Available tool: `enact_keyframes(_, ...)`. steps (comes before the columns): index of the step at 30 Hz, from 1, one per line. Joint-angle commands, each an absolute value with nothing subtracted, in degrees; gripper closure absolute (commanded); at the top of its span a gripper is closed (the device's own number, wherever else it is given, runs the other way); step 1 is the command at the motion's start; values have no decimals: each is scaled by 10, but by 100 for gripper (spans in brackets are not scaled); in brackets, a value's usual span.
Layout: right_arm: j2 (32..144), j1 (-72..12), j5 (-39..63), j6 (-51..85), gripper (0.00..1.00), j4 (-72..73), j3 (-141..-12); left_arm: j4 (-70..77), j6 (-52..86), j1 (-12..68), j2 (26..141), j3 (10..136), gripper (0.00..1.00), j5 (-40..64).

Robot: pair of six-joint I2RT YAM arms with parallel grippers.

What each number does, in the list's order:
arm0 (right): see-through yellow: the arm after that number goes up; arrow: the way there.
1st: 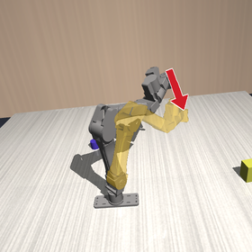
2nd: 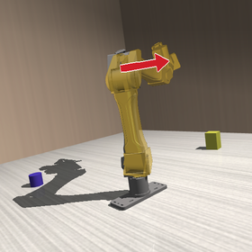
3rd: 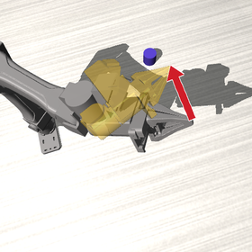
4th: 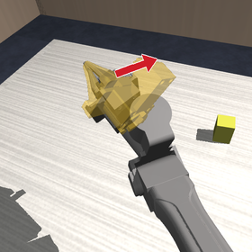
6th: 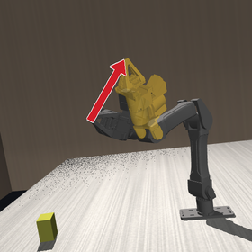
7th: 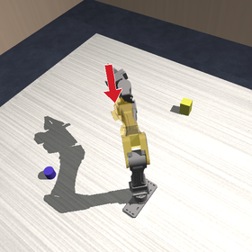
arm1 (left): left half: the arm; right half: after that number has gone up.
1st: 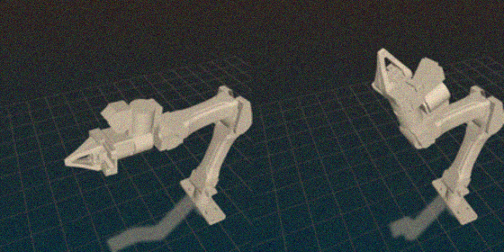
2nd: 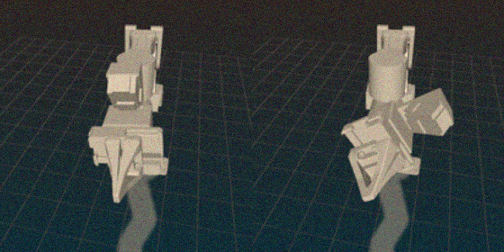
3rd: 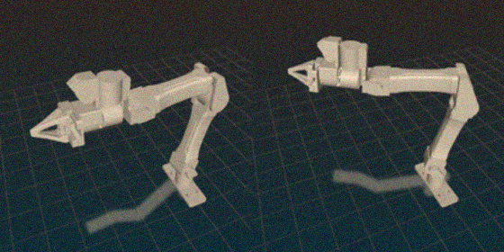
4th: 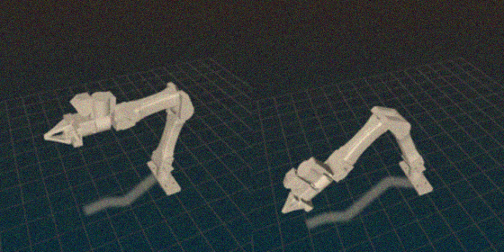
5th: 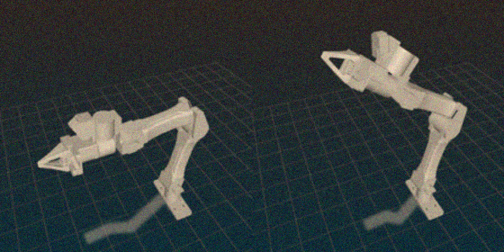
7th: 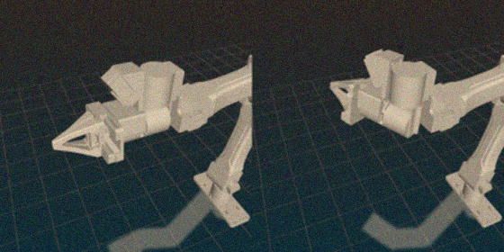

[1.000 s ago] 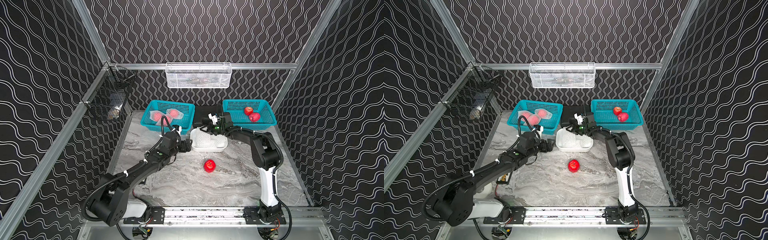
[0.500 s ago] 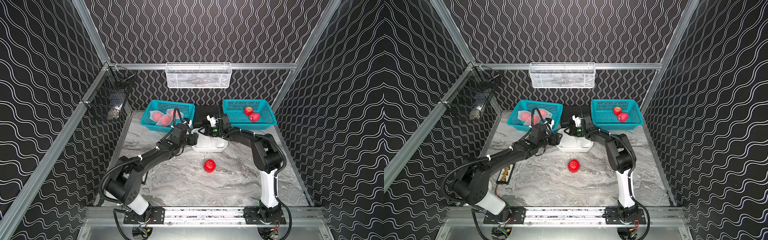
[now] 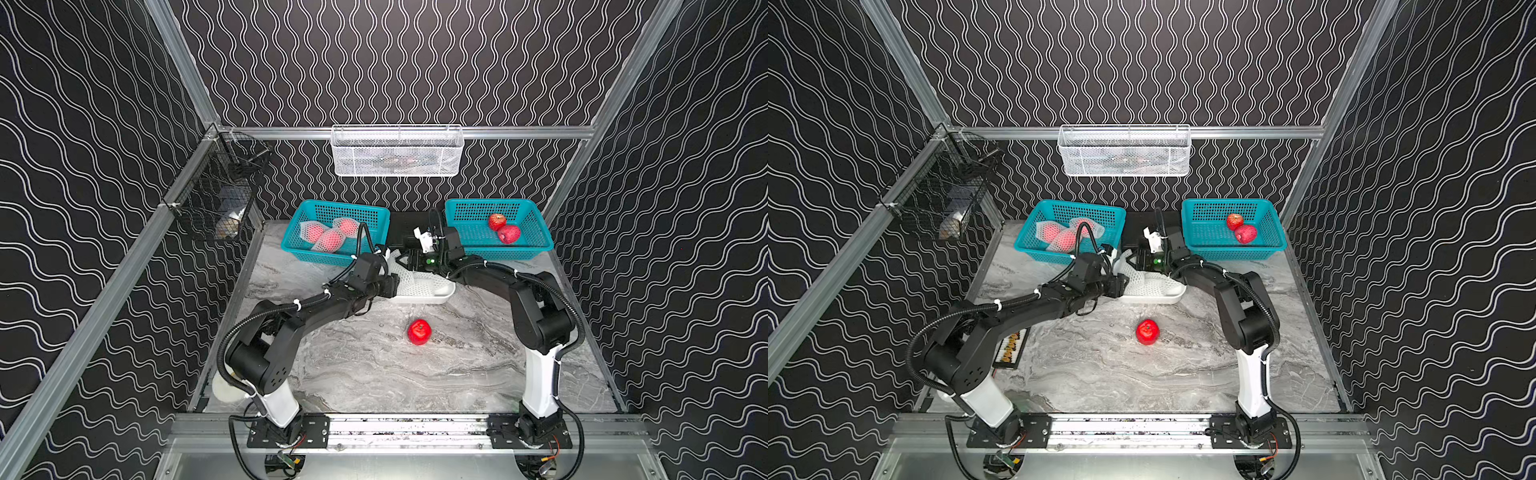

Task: Remove foam nets from apples
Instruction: Place the foam net into the storage box.

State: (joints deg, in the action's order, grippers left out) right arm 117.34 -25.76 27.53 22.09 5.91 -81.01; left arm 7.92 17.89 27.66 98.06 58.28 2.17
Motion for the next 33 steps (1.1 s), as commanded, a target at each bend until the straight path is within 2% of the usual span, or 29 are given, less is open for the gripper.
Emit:
enact_keyframes(1,1164,-258,268,231,37,60,-805,100,171,276,991,589,37,18)
enact_keyframes(7,1106,-256,232,226,34,47,-788,79,154,280,1018,609,35,13)
enact_keyframes(14,1008,-256,182,193,23,-7,-782,37,127,293,1059,653,33,18)
enact_keyframes(16,964,-256,139,188,13,-10,-755,31,128,293,1071,659,32,24)
enact_keyframes(17,936,-256,113,192,4,6,-726,28,128,294,1078,662,32,25)
enact_keyframes(18,910,-255,83,211,0,30,-694,27,128,294,1082,663,32,27)
enact_keyframes(19,881,-249,61,240,0,70,-655,29,129,295,1087,663,32,30)
enact_keyframes(21,839,-222,93,309,0,148,-566,22,128,295,1098,670,32,34)
enact_keyframes(24,814,-193,244,302,2,226,-502,11,125,295,1113,685,31,39)
enact_keyframes(28,787,-205,247,249,8,114,-497,0,121,296,1115,696,30,35)
enact_keyframes(33,762,-206,230,223,8,112,-451,-23,117,295,1094,707,28,29)
